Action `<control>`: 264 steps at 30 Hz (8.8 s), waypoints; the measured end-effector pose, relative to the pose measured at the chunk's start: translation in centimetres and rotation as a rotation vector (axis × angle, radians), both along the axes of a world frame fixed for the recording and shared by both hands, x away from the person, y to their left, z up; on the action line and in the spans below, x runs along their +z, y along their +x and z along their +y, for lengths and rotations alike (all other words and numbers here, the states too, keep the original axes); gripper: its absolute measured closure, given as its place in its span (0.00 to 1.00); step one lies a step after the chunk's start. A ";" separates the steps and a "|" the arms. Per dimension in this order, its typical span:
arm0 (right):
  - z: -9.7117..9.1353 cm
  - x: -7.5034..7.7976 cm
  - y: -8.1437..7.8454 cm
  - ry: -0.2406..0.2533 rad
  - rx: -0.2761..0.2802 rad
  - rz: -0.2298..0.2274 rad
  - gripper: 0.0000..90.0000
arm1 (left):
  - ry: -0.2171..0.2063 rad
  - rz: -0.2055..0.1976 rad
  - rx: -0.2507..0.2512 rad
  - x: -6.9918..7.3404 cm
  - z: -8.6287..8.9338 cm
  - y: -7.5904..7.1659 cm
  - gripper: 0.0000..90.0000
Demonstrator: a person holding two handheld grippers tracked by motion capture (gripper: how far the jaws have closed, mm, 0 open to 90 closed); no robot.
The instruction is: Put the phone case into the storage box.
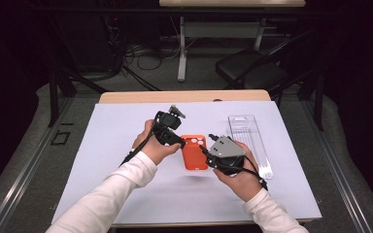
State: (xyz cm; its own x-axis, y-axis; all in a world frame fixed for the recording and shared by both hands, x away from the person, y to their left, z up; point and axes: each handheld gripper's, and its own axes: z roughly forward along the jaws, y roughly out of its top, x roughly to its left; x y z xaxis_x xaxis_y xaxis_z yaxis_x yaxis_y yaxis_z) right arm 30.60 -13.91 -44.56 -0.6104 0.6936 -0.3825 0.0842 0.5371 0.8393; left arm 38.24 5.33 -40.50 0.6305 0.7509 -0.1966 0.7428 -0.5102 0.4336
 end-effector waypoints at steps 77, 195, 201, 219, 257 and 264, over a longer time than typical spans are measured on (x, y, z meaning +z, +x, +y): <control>0.4 1.0 0.4 -0.053 -0.057 0.055 0.90 | 0.016 -0.005 -0.032 -0.4 -1.7 -0.7 0.92; -10.5 5.1 5.0 0.092 0.037 -0.137 0.89 | -0.201 -0.247 -0.175 -1.7 5.7 -2.3 0.17; -11.1 5.4 5.5 0.070 0.017 -0.153 0.89 | -0.238 -0.254 -0.149 -2.0 6.6 -2.4 0.17; -12.6 6.0 6.4 0.036 -0.014 -0.185 0.89 | -0.240 -0.265 -0.139 -2.2 7.9 -2.9 0.17; -14.5 6.5 9.6 -0.078 -0.041 -0.195 0.89 | -0.243 -0.261 -0.144 -2.3 7.9 -3.0 0.17; -13.9 6.2 10.7 -0.099 -0.030 -0.187 0.89 | -0.247 -0.256 -0.147 -2.4 7.9 -3.0 0.17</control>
